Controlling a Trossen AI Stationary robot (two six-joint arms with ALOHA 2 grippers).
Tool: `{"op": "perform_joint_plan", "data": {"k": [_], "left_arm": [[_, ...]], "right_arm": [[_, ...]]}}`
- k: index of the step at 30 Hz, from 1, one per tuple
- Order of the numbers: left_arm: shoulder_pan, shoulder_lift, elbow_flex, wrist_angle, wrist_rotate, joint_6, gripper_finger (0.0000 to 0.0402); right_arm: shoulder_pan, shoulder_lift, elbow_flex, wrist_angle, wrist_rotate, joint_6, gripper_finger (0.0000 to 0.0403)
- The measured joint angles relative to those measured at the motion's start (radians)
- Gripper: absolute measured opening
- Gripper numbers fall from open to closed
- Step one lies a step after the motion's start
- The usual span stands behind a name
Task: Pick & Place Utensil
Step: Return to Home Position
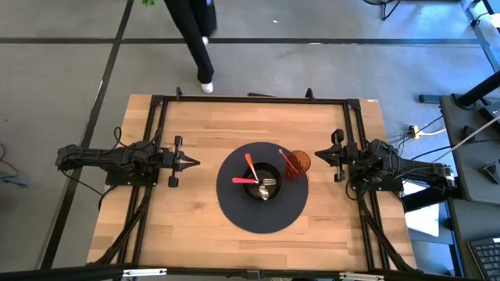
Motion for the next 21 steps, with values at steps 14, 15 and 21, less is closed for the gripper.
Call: {"op": "perform_joint_plan", "data": {"k": [14, 15, 21], "left_arm": [[0.000, 0.000, 0.000, 0.000, 0.000, 0.000, 0.0007], [0.000, 0.000, 0.000, 0.000, 0.000, 0.000, 0.0006], [0.000, 0.000, 0.000, 0.000, 0.000, 0.000, 0.0005]], "right_arm": [[0.000, 0.000, 0.000, 0.000, 0.000, 0.002, 0.0014], [0.000, 0.000, 0.000, 0.000, 0.000, 0.001, 0.0014], [0.000, 0.000, 0.000, 0.000, 0.000, -0.001, 0.0014]]}}
